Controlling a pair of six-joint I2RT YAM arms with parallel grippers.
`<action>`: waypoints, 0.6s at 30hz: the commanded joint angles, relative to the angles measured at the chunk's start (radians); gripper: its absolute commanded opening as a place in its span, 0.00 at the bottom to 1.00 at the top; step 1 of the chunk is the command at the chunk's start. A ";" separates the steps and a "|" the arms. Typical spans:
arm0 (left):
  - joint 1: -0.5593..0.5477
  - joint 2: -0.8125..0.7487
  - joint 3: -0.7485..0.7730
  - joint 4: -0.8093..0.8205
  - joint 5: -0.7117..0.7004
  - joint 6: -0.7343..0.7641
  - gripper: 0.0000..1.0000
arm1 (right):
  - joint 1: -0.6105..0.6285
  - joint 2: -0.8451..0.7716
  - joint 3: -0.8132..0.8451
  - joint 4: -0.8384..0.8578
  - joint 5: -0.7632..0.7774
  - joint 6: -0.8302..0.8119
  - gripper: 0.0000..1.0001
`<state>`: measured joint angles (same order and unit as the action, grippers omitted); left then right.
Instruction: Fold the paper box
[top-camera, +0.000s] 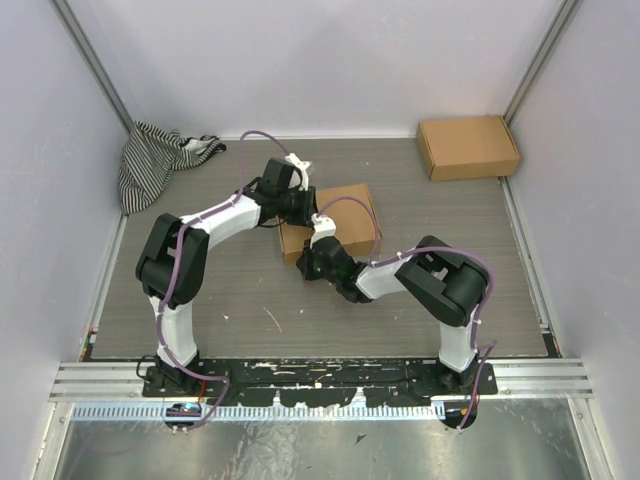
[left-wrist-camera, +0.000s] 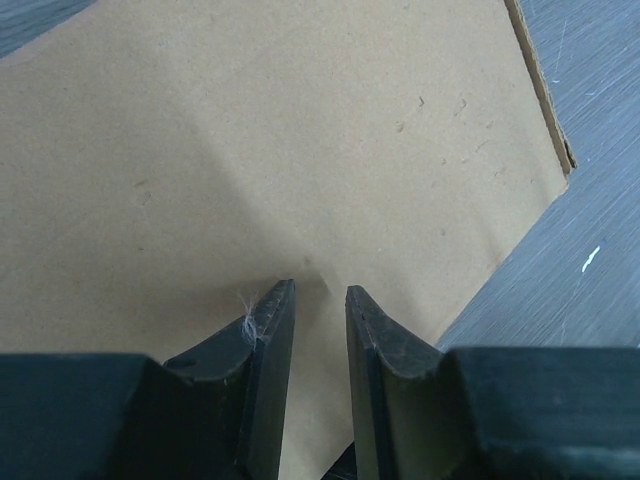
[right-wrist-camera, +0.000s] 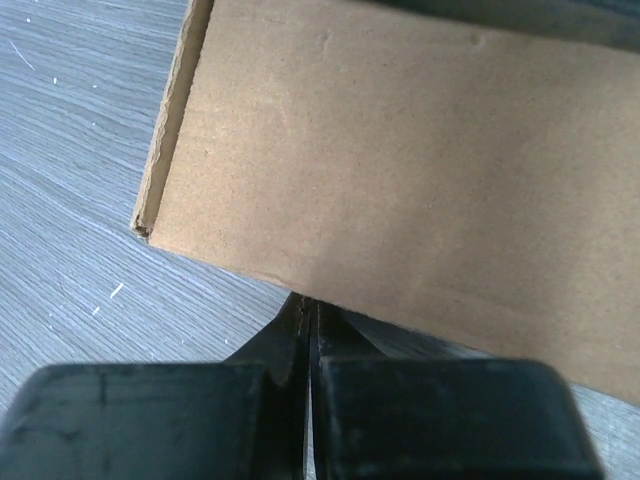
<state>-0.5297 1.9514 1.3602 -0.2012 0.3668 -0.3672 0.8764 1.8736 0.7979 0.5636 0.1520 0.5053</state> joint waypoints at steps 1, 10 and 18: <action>-0.004 0.058 -0.025 -0.179 -0.015 0.066 0.36 | 0.014 0.026 0.014 0.084 0.053 -0.051 0.01; 0.000 -0.009 0.021 -0.150 -0.096 0.047 0.53 | 0.015 -0.162 -0.042 -0.012 0.058 -0.092 0.01; 0.000 -0.078 0.204 -0.260 -0.119 0.030 0.58 | 0.014 -0.576 -0.116 -0.318 0.233 -0.089 0.01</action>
<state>-0.5335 1.9419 1.5036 -0.3813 0.2916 -0.3332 0.8864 1.4975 0.6743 0.3981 0.2443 0.4316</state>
